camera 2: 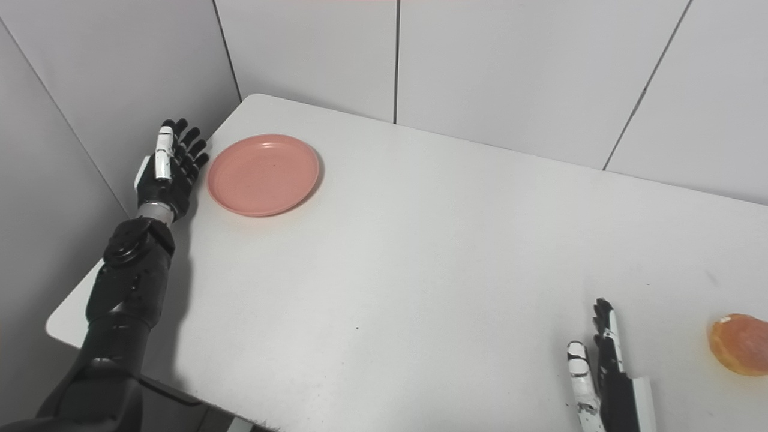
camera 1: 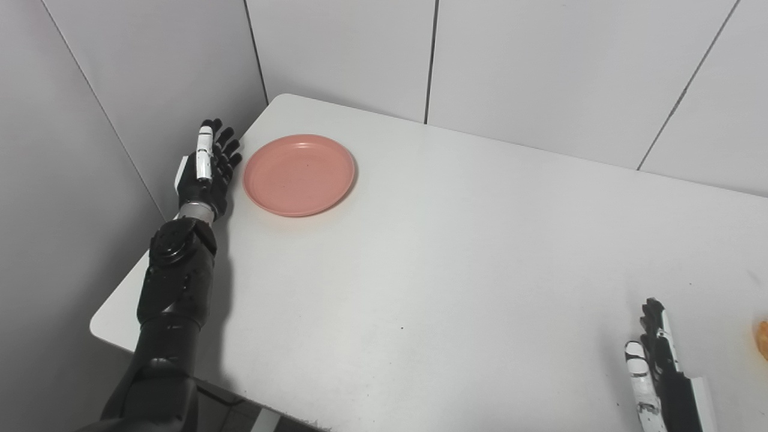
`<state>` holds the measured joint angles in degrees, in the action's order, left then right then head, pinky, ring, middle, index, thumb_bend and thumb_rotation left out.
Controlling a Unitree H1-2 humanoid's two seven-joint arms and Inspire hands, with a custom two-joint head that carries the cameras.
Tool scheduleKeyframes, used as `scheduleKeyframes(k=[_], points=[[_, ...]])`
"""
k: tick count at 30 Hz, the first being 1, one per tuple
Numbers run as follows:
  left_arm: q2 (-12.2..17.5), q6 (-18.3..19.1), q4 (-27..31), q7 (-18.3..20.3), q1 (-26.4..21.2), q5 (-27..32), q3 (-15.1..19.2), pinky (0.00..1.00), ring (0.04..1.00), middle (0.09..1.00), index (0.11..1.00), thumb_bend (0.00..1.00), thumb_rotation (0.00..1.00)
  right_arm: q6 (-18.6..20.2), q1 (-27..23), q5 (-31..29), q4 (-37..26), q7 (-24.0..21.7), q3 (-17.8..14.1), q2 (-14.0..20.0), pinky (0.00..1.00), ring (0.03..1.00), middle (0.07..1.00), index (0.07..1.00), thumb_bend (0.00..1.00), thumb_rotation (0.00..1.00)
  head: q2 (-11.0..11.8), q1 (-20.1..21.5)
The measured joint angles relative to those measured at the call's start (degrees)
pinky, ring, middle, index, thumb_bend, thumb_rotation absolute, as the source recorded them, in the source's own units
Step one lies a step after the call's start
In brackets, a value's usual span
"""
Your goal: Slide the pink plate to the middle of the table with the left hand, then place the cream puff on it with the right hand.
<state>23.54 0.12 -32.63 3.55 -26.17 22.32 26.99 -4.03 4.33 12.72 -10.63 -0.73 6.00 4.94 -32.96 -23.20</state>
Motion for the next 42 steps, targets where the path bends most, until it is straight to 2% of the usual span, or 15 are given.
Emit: scheduleKeyframes(k=[8, 11, 15, 20, 31, 42], points=[[0.5, -1.0, -3.1, -0.6, -1.9, 0.1, -0.5, 0.93, 0.934, 0.937, 0.922, 0.41, 1.00, 0.0, 0.0, -0.2, 0.0, 0.0, 0.1, -0.1, 1.00, 1.000, 1.000, 1.000, 0.10, 1.00, -0.2, 0.1], [0.5, -1.1, -4.0, -0.5, -2.4, 0.0, -1.0, 0.95, 0.946, 0.945, 0.931, 0.40, 1.00, 0.0, 0.0, -0.2, 0.0, 0.0, 0.0, -0.1, 1.00, 1.000, 1.000, 1.000, 0.10, 1.00, -0.3, 0.4], [0.2, -1.0, -3.8, -0.6, -2.5, 0.1, -1.3, 0.95, 0.929, 0.928, 0.919, 0.41, 1.00, 0.1, 0.0, -0.1, 0.0, 0.0, 0.0, -0.1, 1.00, 1.000, 1.000, 1.000, 0.10, 1.00, -0.4, 0.6], [-0.2, -0.7, -3.3, -1.4, -2.7, -0.1, -2.6, 0.93, 0.919, 0.922, 0.917, 0.41, 1.00, 0.1, 0.3, 0.3, -0.3, 0.0, 0.1, -0.1, 1.00, 1.000, 1.000, 1.000, 0.15, 1.00, -0.6, 1.0], [-3.7, 1.1, -0.2, -0.7, -3.2, 0.1, -5.8, 0.91, 0.904, 0.913, 0.913, 0.40, 1.00, 0.1, 0.5, 0.2, -0.4, 0.0, 0.2, -0.2, 1.00, 1.000, 1.000, 1.000, 0.10, 1.00, -1.2, 2.5], [-6.2, 1.7, 0.0, -0.1, -4.6, 0.0, -7.7, 0.93, 0.913, 0.914, 0.912, 0.39, 1.00, 0.1, 0.5, 0.6, -0.4, 0.1, 0.6, -0.2, 1.00, 1.000, 1.000, 1.000, 0.13, 1.00, -1.6, 3.3]])
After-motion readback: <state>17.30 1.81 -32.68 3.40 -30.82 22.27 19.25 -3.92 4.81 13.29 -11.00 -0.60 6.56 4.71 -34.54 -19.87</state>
